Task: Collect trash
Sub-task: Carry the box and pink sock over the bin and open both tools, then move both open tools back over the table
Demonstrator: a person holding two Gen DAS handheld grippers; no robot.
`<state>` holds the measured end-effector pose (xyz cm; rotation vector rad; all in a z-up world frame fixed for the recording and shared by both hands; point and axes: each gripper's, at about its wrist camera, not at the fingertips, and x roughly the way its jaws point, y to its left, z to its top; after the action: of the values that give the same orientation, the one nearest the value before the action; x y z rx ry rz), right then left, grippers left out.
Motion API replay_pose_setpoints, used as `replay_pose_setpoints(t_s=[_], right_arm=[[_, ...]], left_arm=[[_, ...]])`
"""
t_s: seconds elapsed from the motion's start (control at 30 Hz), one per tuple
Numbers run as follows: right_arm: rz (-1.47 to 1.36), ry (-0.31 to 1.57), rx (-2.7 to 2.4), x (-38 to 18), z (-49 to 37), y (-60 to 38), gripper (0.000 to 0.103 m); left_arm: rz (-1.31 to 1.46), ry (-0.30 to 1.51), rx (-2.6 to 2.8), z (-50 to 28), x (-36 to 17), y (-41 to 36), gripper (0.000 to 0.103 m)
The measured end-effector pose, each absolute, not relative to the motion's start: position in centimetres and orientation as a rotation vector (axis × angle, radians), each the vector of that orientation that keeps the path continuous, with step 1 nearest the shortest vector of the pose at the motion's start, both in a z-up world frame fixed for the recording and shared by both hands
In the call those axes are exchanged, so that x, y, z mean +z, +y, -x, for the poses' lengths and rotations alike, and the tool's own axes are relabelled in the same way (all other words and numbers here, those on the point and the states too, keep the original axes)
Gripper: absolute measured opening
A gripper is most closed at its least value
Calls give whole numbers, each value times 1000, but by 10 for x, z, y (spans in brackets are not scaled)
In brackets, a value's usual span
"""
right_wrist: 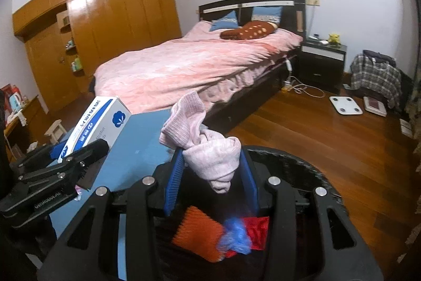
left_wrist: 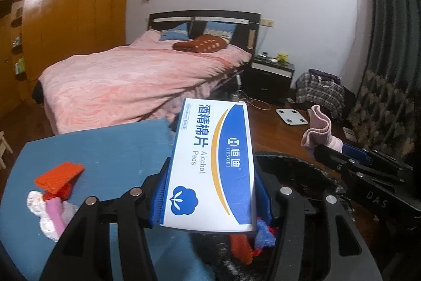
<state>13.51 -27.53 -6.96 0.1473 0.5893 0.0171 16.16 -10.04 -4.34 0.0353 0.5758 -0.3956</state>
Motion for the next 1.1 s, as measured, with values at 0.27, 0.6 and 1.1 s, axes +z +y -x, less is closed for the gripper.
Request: replay_pose_setpoints(t_s=[0.27, 0.6, 1.1], right_arm=[[-161, 621, -54, -91, -124, -306, 41], [-167, 653, -103, -110, -122, -320, 53], [-176, 599, -133, -102, -119, -315, 97]], left_arm=[[-54, 599, -474, -163, -58, -141, 56], [-75, 668, -549, -173, -83, -165, 57], [-39, 627, -422, -177, -79, -115, 97]])
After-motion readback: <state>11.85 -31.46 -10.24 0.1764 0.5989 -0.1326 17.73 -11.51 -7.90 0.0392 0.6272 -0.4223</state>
